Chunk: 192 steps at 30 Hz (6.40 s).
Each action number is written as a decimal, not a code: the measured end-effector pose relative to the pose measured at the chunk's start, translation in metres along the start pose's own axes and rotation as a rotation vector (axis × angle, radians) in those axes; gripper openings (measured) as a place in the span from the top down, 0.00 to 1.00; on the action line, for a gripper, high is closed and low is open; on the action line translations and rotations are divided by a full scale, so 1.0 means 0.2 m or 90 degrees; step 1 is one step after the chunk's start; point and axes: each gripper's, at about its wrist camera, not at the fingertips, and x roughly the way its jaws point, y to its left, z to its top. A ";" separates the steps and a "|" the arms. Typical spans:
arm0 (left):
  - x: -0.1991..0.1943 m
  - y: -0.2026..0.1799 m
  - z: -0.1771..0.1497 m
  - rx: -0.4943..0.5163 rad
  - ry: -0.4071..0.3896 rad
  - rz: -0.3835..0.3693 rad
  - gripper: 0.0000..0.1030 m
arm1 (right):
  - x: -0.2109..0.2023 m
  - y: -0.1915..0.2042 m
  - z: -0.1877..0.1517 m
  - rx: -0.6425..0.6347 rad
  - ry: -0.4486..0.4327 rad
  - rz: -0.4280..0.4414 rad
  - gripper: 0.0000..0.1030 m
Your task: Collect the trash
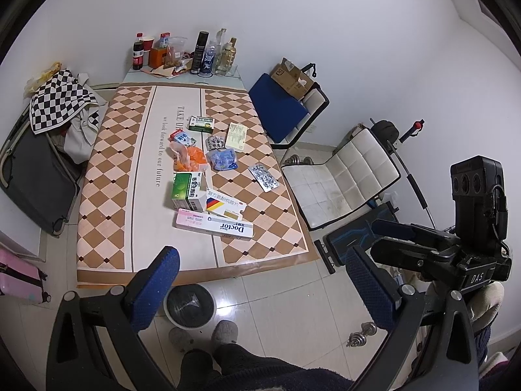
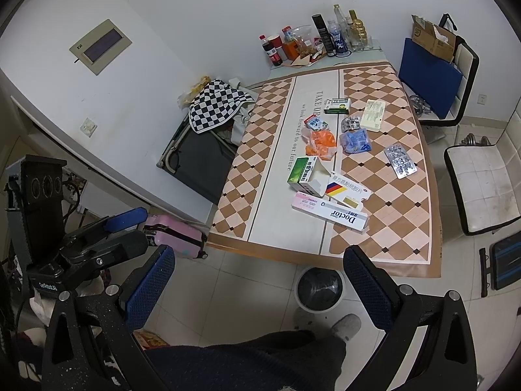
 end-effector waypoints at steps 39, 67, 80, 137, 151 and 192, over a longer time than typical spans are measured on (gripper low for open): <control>0.74 0.35 0.24 0.005 0.063 0.226 0.00 | 0.40 -0.43 0.19 0.173 -0.017 -0.155 0.00; 2.10 0.74 0.37 -0.134 0.365 0.301 0.30 | 2.10 -1.78 0.83 0.034 0.306 -0.340 0.24; 1.95 0.60 0.50 -0.101 0.307 0.321 0.30 | 1.96 -1.63 0.76 0.046 0.270 -0.282 0.34; 1.38 1.12 -0.46 -0.343 0.173 0.204 0.98 | 1.57 -0.75 -0.40 0.238 0.138 -0.228 0.34; 1.06 0.90 -0.75 -0.283 0.146 0.228 0.99 | 1.43 -0.67 -0.78 0.250 0.144 -0.168 0.34; 2.50 1.47 -1.80 -0.179 0.330 0.339 0.05 | 3.25 -1.41 -2.02 0.273 0.327 -0.192 0.04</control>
